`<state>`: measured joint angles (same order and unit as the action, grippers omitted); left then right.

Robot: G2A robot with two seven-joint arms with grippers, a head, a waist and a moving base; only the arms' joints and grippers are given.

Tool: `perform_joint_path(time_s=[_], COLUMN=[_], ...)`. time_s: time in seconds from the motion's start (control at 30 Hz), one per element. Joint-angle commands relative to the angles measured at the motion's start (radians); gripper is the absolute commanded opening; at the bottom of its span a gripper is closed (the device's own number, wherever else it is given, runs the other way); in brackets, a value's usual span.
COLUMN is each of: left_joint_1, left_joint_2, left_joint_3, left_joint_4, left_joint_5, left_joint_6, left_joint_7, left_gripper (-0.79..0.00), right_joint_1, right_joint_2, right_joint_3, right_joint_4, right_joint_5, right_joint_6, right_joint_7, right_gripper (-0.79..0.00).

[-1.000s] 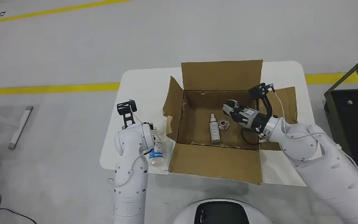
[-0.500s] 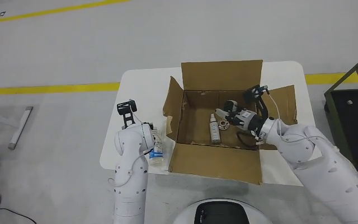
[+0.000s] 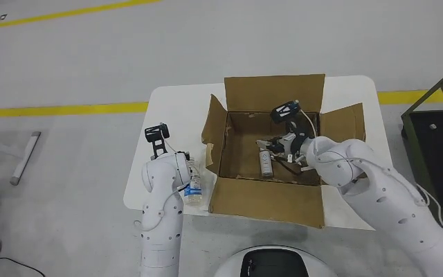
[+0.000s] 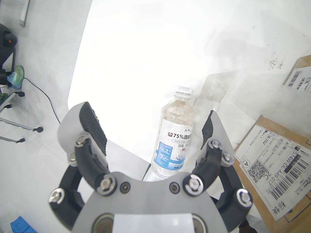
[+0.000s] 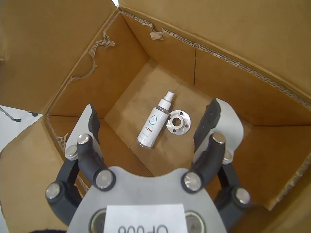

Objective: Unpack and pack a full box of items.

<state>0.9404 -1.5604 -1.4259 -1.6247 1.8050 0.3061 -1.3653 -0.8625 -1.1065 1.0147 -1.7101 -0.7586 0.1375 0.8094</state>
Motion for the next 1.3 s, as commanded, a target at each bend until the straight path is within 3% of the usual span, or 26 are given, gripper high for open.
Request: perform_joint_path(time_s=[0.0, 0.37, 0.6, 0.73, 1.07, 1.27], left_joint_1=[0.000, 0.000, 0.000, 0.000, 0.000, 0.000], left_joint_2=[0.000, 0.000, 0.000, 0.000, 0.000, 0.000], left_joint_3=[0.000, 0.000, 0.000, 0.000, 0.000, 0.000], left_joint_4=[0.000, 0.000, 0.000, 0.000, 0.000, 0.000], left_joint_5=[0.000, 0.000, 0.000, 0.000, 0.000, 0.000], left_joint_6=[0.000, 0.000, 0.000, 0.000, 0.000, 0.000], left_joint_7=[0.000, 0.000, 0.000, 0.000, 0.000, 0.000], left_gripper=[0.000, 0.000, 0.000, 0.000, 0.000, 0.000], right_joint_1=[-0.001, -0.011, 0.060, 0.138, 0.244, 0.244], right_joint_2=[0.000, -0.002, -0.038, -0.070, -0.156, -0.156], right_joint_3=[0.002, -0.020, -0.147, -0.221, -0.359, -0.359], right_joint_4=[0.000, -0.018, -0.015, 0.043, 0.250, 0.250], right_joint_5=[0.001, -0.030, -0.198, -0.247, -0.234, -0.234], right_joint_6=[-0.001, -0.019, 0.237, 0.325, 0.364, 0.364], right_joint_7=[-0.001, 0.005, 0.134, 0.215, 0.220, 0.220], right_gripper=[0.000, 0.000, 0.000, 0.000, 0.000, 0.000])
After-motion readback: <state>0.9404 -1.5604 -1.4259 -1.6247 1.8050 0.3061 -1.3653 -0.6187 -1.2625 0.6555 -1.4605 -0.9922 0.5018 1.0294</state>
